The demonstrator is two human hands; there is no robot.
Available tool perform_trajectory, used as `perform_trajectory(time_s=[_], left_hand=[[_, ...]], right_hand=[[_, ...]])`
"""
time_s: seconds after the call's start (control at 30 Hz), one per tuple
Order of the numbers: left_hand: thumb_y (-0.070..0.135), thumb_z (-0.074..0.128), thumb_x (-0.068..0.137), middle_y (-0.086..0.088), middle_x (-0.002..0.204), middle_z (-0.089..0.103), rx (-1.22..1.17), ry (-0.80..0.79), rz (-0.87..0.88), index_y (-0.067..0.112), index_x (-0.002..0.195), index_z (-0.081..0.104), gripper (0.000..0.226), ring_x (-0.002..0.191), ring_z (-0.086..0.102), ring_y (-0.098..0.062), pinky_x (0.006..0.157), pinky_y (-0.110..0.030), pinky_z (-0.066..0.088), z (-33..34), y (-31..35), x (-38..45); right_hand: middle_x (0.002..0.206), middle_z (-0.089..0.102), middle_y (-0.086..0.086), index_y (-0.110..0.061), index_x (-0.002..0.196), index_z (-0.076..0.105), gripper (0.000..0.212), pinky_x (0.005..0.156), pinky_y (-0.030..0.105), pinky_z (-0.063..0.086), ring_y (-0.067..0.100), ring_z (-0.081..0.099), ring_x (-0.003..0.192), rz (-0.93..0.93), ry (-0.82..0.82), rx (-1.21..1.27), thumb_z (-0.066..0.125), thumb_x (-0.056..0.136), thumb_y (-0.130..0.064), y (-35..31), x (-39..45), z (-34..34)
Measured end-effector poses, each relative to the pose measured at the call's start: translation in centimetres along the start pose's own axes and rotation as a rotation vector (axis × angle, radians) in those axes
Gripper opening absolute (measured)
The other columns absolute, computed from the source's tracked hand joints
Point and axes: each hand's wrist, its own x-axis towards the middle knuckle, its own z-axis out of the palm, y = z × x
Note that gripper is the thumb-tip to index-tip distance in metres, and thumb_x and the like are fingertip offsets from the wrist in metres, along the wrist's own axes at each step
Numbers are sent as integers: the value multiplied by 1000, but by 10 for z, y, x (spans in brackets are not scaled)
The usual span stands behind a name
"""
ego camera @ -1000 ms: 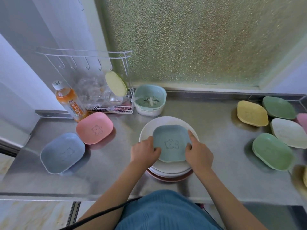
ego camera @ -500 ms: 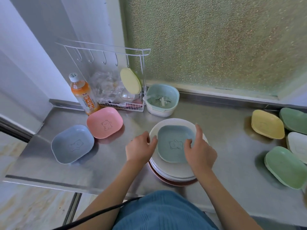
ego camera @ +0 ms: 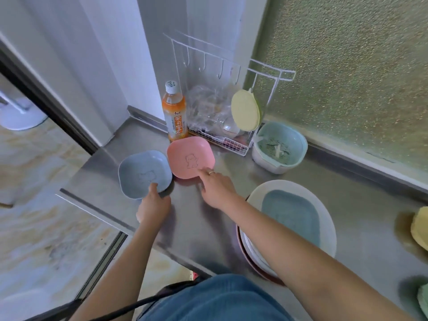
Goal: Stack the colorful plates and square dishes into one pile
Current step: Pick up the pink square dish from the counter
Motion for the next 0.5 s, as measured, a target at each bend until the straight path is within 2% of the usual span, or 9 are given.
perform_trajectory(time_s=[0.07, 0.13, 0.23, 0.33, 0.43, 0.5], left_hand=[[16, 45, 82, -19, 109, 59, -28, -47, -6, 19, 124, 39, 43, 88, 55, -38, 73, -40, 43, 0, -7, 5], [19, 48, 81, -16, 101, 61, -67, -57, 1, 18, 110, 44, 29, 81, 56, -35, 72, -39, 49, -1, -10, 5], [27, 52, 81, -11, 91, 64, -187, -54, -32, 16, 91, 47, 16, 80, 62, -36, 75, -45, 55, 0, -13, 2], [35, 49, 82, -10, 79, 65, -231, -11, -85, 19, 73, 44, 20, 76, 62, -34, 72, -41, 54, 3, -13, -1], [37, 45, 86, -11, 75, 62, -229, 54, -127, 17, 73, 45, 24, 71, 61, -34, 63, -35, 49, 6, -14, -5], [29, 45, 88, -15, 77, 64, -247, 91, -141, 10, 78, 48, 21, 71, 60, -35, 58, -33, 44, 9, -17, -7]], right_hand=[[155, 24, 3, -24, 145, 25, 57, 95, 43, 39, 34, 46, 123, 13, -74, -5, 42, 91, -17, -3, 7, 6], [152, 28, 4, -25, 144, 27, 57, 93, 41, 39, 33, 44, 124, 32, -107, -33, 43, 90, -18, -4, 10, 10], [134, 44, 11, -23, 133, 41, 45, 86, 39, 40, 35, 47, 118, 64, -69, -68, 41, 90, -11, -4, 8, 16], [110, 53, 15, -18, 109, 56, 29, 75, 34, 38, 34, 54, 109, 105, -24, 0, 37, 91, -7, -2, 2, 17], [107, 57, 17, -8, 115, 56, 32, 67, 30, 29, 35, 56, 103, 125, 63, 81, 34, 93, -14, 1, -3, 14], [105, 52, 15, -14, 121, 55, 34, 65, 30, 26, 34, 54, 103, 119, 129, 106, 34, 93, -19, 3, -8, 5]])
